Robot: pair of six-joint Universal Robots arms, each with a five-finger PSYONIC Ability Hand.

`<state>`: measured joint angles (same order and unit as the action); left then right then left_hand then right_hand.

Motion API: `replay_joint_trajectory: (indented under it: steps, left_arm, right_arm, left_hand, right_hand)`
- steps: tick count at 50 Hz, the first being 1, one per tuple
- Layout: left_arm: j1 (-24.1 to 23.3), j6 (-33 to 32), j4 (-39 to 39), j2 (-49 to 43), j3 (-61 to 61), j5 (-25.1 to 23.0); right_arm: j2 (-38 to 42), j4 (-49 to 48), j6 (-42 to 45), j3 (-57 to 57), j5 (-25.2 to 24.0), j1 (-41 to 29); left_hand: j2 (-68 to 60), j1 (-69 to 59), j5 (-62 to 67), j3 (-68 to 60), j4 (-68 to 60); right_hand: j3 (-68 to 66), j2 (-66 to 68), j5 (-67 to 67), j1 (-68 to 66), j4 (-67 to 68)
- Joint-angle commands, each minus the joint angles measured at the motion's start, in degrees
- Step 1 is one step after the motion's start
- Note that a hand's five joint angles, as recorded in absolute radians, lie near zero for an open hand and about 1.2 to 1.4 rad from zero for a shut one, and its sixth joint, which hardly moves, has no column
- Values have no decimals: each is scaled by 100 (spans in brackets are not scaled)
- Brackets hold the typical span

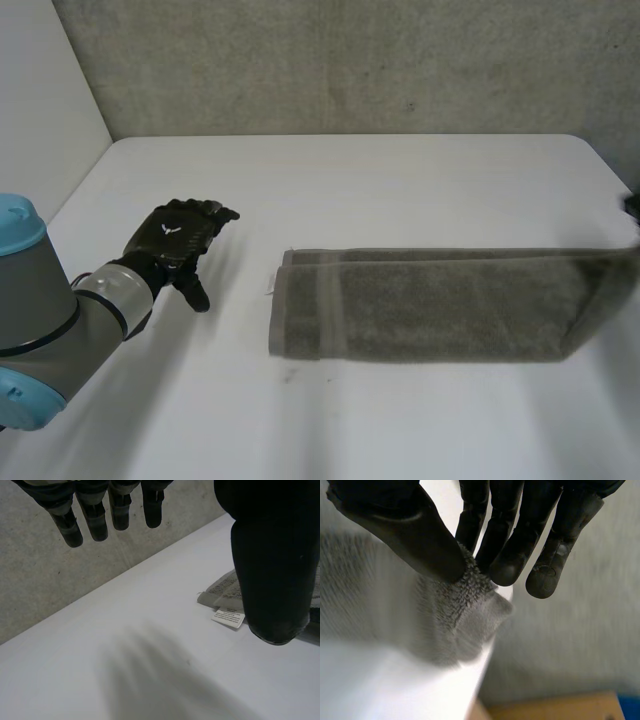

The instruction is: Fold the towel.

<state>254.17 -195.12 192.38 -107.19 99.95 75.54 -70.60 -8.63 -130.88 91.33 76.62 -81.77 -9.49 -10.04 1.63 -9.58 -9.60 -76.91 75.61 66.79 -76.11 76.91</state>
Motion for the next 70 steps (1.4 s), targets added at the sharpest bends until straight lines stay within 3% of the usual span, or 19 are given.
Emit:
replay_joint_trajectory:
  steps: [1, 10, 18, 19, 20, 21, 26, 33, 41, 46, 48, 49, 50, 53, 57, 59, 60, 62, 70]
  left_arm:
    - [-7, 1, 1, 5, 33, 5]
    - [-7, 1, 1, 23, 121, -4]
    - [-25, 1, 1, 23, 130, 5]
    - [-25, 1, 1, 23, 130, 5]
    - [-25, 1, 1, 23, 130, 5]
    - [-25, 1, 1, 23, 130, 5]
    - [-25, 1, 1, 23, 130, 5]
    - [-42, 1, 1, 23, 130, 5]
    - [-78, 1, 10, 23, 130, 5]
    - [-95, 1, 10, 23, 130, 5]
    - [-95, 1, 1, 23, 138, 5]
    - [-95, 1, 1, 23, 138, 5]
    - [-104, 1, 1, 23, 138, 5]
    - [-104, 1, 1, 31, 138, 14]
    - [-104, 1, 1, 58, 138, 14]
    - [-95, 9, -8, 136, 138, 22]
    - [-95, 9, -8, 137, 138, 22]
    - [-95, 18, -8, 172, 138, 22]
    - [-87, 211, -16, 339, 121, 22]
  right_arm:
    - [-191, -68, -1176, -229, -147, -2224]
    - [739, -568, -1327, -264, -446, -4503]
    - [1638, -569, -1256, -616, -367, -5103]
    - [1611, -561, -1317, -651, -341, -5095]
    - [1611, -560, -1318, -651, -341, -5094]
    - [1498, -569, -1379, -625, -332, -5086]
    - [776, -560, -1933, -449, -183, -4725]
    - [74, -306, -3083, 463, -191, -3277]
    - [38, -51, -2662, 1511, -297, -2159]
    - [73, -174, -1977, 1871, -235, -1737]
    - [91, -314, -1574, 1968, -200, -1580]
    - [91, -314, -1573, 1968, -200, -1579]
    - [56, -445, -1460, 1977, -191, -1544]
    - [20, -787, -1318, 1881, -183, -1552]
    - [-85, -974, -1291, 1625, -139, -1799]
    - [-190, -947, -1318, 1136, -139, -2655]
    - [-191, -947, -1318, 1133, -139, -2660]
    - [106, -956, -1283, 600, -156, -3622]
    - [1275, -886, -740, -386, -262, -5259]
  left_hand:
    - [-51, 4, -163, -42, -40]
    - [-51, 4, -163, -42, -40]
    - [-51, 4, -163, -42, -40]
    - [-51, 4, -163, -42, -40]
    - [-51, 4, -163, -42, -40]
    - [-51, 4, -163, -42, -40]
    - [-51, 4, -163, -42, -40]
    - [-51, 4, -163, -42, -40]
    - [-51, 4, -163, -42, -40]
    - [-51, 4, -163, -42, -40]
    - [-51, 4, -163, -42, -40]
    - [-51, 4, -163, -42, -40]
    - [-51, 4, -163, -42, -40]
    - [-51, 4, -163, -42, -40]
    - [-51, 4, -163, -42, -40]
    - [-51, 4, -163, -42, -40]
    - [-51, 4, -163, -42, -40]
    - [-51, 4, -163, -42, -40]
    - [-51, 4, -163, -42, -40]
  right_hand:
    - [-309, 439, 321, -389, 309]
    - [-309, 439, 321, -389, 309]
    - [-97, 226, 108, -176, 97]
    - [3734, -3604, -3722, 3654, -3734]
    - [3772, -3642, -3761, 3693, -3772]
    - [6691, -6561, -6679, 6611, -6691]
    - [6691, -6561, -6679, 6611, -6691]
    - [6691, -6561, -6679, 6611, -6691]
    - [6691, -6561, -6679, 6611, -6691]
    - [4126, -3996, -4114, 4046, -4126]
    - [1251, -1122, -1240, 1172, -1251]
    - [1232, -1103, -1221, 1153, -1232]
    - [-294, 423, 305, -373, 294]
    - [-309, 439, 321, -389, 309]
    - [-309, 439, 321, -389, 309]
    - [-309, 439, 321, -389, 309]
    - [-309, 439, 321, -389, 309]
    - [-309, 439, 321, -389, 309]
    - [-309, 439, 321, -389, 309]
